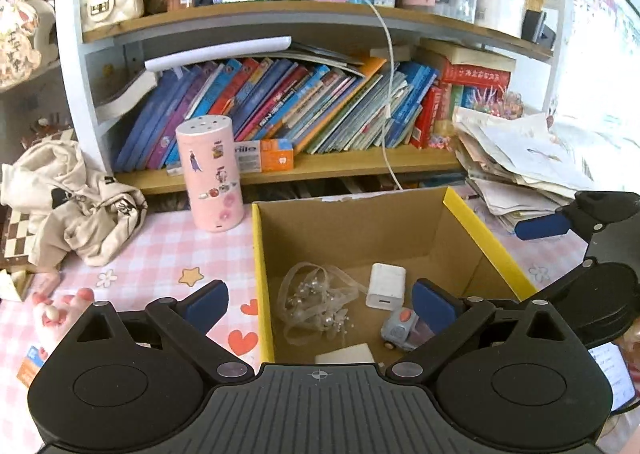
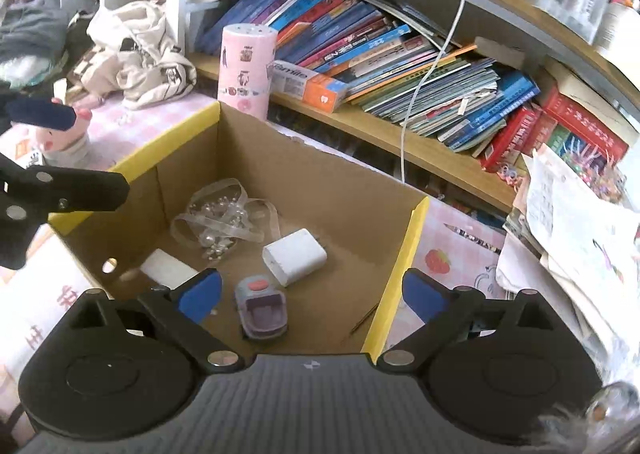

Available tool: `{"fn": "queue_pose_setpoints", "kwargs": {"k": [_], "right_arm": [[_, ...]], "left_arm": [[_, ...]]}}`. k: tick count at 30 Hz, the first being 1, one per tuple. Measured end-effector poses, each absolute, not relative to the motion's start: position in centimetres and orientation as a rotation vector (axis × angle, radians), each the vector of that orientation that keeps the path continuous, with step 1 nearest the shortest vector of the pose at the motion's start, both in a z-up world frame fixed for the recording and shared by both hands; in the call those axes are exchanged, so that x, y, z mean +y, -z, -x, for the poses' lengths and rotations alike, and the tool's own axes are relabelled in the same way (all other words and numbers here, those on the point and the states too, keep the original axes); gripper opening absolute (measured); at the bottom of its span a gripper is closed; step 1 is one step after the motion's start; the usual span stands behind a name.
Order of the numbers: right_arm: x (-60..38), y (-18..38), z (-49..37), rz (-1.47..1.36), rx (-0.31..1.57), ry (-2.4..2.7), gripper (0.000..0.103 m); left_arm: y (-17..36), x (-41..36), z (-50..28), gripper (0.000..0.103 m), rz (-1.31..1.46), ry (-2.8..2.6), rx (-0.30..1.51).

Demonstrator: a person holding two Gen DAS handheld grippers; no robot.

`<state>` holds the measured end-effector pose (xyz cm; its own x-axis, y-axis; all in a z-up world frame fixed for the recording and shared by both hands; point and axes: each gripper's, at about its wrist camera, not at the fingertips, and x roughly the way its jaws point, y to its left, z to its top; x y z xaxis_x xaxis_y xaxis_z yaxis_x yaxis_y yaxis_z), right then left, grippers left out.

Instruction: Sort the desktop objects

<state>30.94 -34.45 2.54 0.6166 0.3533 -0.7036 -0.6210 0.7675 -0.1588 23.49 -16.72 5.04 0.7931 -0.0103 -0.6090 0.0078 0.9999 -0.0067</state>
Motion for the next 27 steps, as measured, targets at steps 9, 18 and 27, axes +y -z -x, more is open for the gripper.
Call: {"fn": "queue_pose_setpoints", "kwargs": {"k": [9, 18, 27], "right_arm": [[-34.9, -2.2, -27.3, 0.330, 0.717, -0.482, 0.100], [-34.0, -1.1, -23.3, 0.236, 0.755, -0.364, 0.100], [-31.4, 0.8, -19.4, 0.185, 0.820, -0.295, 0.100]], "left_arm": [[-4.8, -16.7, -20.7, 0.100, -0.037, 0.047, 0.621], [-3.8, -14.6, -17.7, 0.100, -0.048, 0.054, 0.623], [-2.4, -11.3, -14.6, 0.100, -0.061, 0.055, 0.672]]}}
